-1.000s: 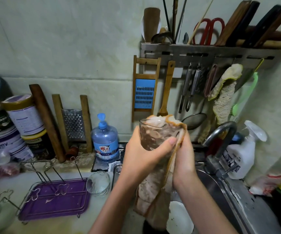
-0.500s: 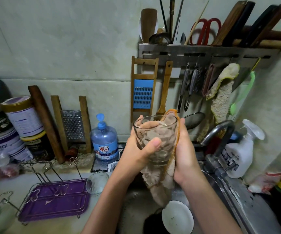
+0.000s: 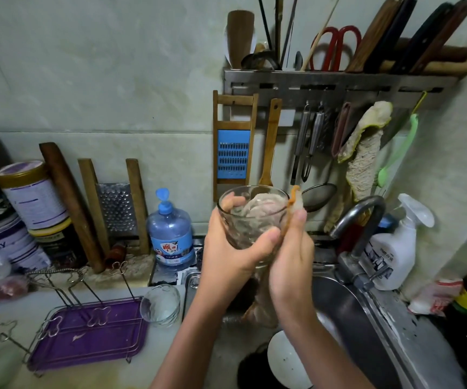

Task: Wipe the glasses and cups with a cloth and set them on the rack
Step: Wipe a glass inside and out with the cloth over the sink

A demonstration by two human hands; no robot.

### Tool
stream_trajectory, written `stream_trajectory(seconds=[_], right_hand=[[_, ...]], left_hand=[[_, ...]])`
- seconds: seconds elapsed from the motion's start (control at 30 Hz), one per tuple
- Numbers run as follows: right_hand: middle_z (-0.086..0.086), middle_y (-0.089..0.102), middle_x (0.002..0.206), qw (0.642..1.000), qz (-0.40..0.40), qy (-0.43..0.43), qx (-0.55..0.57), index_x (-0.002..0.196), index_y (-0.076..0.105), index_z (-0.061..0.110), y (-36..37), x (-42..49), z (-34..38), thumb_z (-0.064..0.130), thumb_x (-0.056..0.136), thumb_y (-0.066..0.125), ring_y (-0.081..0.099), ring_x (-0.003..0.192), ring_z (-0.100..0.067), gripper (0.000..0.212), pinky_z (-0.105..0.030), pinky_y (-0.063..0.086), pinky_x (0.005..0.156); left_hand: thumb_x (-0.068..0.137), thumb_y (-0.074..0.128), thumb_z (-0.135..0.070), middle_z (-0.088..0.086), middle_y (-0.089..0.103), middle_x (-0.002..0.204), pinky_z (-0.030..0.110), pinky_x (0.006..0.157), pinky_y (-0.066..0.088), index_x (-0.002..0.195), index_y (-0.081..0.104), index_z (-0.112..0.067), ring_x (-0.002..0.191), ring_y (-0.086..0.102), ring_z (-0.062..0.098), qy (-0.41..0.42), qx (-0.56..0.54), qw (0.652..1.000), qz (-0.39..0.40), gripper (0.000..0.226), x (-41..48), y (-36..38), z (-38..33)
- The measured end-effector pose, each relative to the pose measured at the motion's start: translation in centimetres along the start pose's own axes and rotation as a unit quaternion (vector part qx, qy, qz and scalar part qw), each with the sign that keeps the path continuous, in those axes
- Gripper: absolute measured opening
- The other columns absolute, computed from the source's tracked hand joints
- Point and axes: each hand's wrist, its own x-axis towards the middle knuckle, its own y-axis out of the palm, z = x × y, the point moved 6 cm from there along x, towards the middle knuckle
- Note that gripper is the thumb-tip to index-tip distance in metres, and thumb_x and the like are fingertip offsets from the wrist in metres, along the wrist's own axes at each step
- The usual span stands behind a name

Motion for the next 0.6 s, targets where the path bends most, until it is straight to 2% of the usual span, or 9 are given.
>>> stream_trajectory(seconds=[0.07,0.13,0.23,0.27,0.33,0.4,0.5,0.57,0.6], right_hand=[[0.009,0.067,0.119,0.998,0.049,-0.023,0.021,0.120,0.061,0.020,0.8,-1.4,0.0,0.051,0.096,0.029,0.056,0.119,-0.003,0.050,-0.023,0.041,0.103],[0.003,0.063,0.128,0.995,0.093,-0.008,0.046,0.129,0.056,0.017,1.3,-2.6,-0.6,0.059,0.090,0.034,0.053,0.125,-0.007,0.062,-0.031,0.037,0.109],[0.002,0.067,0.122,0.984,0.066,0.080,0.144,0.127,0.058,0.013,1.5,-2.0,-0.6,0.057,0.092,0.046,0.058,0.119,-0.006,0.057,-0.028,0.041,0.108],[-0.001,0.068,0.121,0.967,0.063,0.131,0.208,0.127,0.058,0.010,1.9,-1.4,-0.9,0.053,0.090,0.048,0.060,0.118,-0.011,0.058,-0.031,0.041,0.108],[-0.013,0.064,0.125,0.912,0.063,0.234,0.331,0.127,0.059,0.006,2.7,0.0,-1.4,0.051,0.084,0.042,0.059,0.119,-0.025,0.065,-0.040,0.040,0.110],[-0.020,0.066,0.118,0.874,0.081,0.291,0.382,0.113,0.067,0.001,3.1,0.7,-1.1,0.050,0.091,0.035,0.064,0.109,-0.032,0.062,-0.041,0.049,0.099],[-0.024,0.070,0.107,0.859,0.066,0.346,0.371,0.099,0.072,-0.003,2.4,0.6,-2.0,0.038,0.101,0.025,0.066,0.101,-0.036,0.063,-0.044,0.053,0.088],[-0.023,0.072,0.090,0.848,0.088,0.371,0.367,0.083,0.076,-0.004,2.2,-0.3,-1.8,0.032,0.101,0.028,0.072,0.079,-0.034,0.063,-0.041,0.057,0.073],[-0.024,0.072,0.086,0.846,0.099,0.376,0.364,0.078,0.076,-0.005,2.0,-0.7,-1.6,0.031,0.100,0.029,0.072,0.072,-0.033,0.063,-0.042,0.058,0.068]], left_hand=[[0.055,0.072,-0.048,-0.012,0.072,0.100,0.011,0.079,0.049,0.120,0.054,-0.010,0.096,0.067,-0.001,0.007,-0.013,0.999,-0.029,0.077,0.3,-0.2,-0.2],[0.058,0.068,-0.050,0.001,0.072,0.107,0.014,0.081,0.051,0.120,0.057,-0.005,0.097,0.068,0.004,0.006,-0.020,0.999,-0.044,0.078,0.6,-0.4,-0.1],[0.059,0.069,-0.045,0.003,0.070,0.114,0.019,0.088,0.052,0.120,0.057,-0.002,0.103,0.067,0.007,0.006,-0.027,0.998,-0.052,0.076,0.4,-0.5,-0.3],[0.058,0.070,-0.044,0.000,0.069,0.115,0.017,0.086,0.051,0.121,0.055,-0.001,0.104,0.067,0.005,0.012,-0.029,0.998,-0.050,0.077,0.2,-0.4,-0.4],[0.057,0.071,-0.041,-0.008,0.067,0.117,0.012,0.086,0.048,0.123,0.053,-0.002,0.107,0.064,-0.001,0.020,-0.031,0.999,-0.040,0.078,-0.2,0.1,-0.7],[0.056,0.072,-0.040,-0.017,0.065,0.116,0.009,0.090,0.044,0.123,0.053,-0.005,0.111,0.058,-0.009,0.030,-0.021,0.999,-0.022,0.078,-0.5,0.5,-0.9],[0.055,0.074,-0.047,-0.011,0.061,0.124,0.017,0.101,0.040,0.119,0.056,-0.020,0.120,0.053,-0.004,0.038,0.023,0.999,-0.021,0.072,-0.3,0.1,-0.9],[0.055,0.074,-0.048,-0.008,0.064,0.121,0.015,0.097,0.040,0.115,0.055,-0.025,0.115,0.056,-0.005,0.044,0.033,0.998,-0.038,0.067,0.3,-0.8,-0.9],[0.055,0.075,-0.049,-0.007,0.066,0.119,0.018,0.098,0.041,0.114,0.054,-0.025,0.114,0.057,-0.004,0.045,0.039,0.997,-0.047,0.067,0.7,-1.1,-1.0]])
